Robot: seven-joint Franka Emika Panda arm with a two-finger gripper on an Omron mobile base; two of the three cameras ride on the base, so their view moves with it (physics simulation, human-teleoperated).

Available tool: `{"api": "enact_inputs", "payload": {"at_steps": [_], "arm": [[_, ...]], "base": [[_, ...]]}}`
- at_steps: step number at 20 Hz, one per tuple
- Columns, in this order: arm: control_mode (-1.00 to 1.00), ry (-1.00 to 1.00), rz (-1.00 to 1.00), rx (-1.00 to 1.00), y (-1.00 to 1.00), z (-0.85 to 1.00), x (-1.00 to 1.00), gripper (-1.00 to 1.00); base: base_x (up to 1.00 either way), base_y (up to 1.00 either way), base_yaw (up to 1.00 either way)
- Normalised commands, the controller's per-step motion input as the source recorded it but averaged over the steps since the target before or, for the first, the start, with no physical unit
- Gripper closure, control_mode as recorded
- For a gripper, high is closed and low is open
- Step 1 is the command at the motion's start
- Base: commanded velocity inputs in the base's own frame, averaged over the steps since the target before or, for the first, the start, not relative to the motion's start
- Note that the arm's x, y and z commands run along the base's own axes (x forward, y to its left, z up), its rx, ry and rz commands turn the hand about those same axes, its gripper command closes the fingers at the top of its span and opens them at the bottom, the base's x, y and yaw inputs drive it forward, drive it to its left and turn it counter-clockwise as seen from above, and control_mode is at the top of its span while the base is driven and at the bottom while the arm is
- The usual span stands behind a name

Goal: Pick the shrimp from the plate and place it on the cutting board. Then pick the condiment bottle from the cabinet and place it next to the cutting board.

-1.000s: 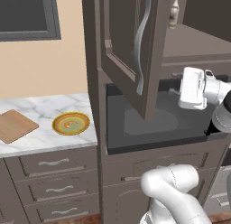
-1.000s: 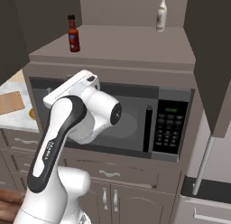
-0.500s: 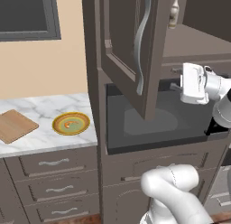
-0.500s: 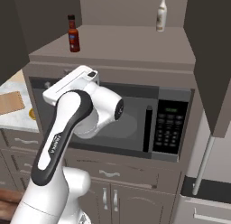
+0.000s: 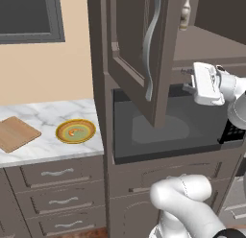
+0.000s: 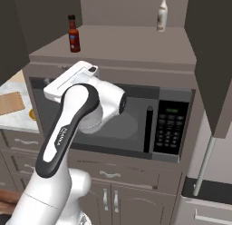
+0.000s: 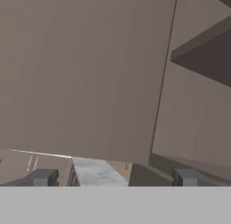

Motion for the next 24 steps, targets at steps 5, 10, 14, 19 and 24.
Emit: {"api": "enact_inputs", "payload": {"at_steps": [5,10,14,19,24], "arm": [[-1.00,0.00,0.04,0.00,0.00,0.17,0.00,-1.00],[-1.00,0.00,0.02,0.00,0.00,0.17,0.00,-1.00],[-1.00,0.00,0.01,0.00,0.00,0.17,0.00,-1.00],[-1.00,0.00,0.00,0.00,0.00,0.17,0.00,-1.00],[-1.00,0.00,0.00,0.00,0.00,0.18,0.00,-1.00]], "base": [[0.00,0.00,0.00],[0.00,0.00,0.00],[0.00,0.00,0.00],[0.00,0.00,0.00],[0.00,0.00,0.00]]}}
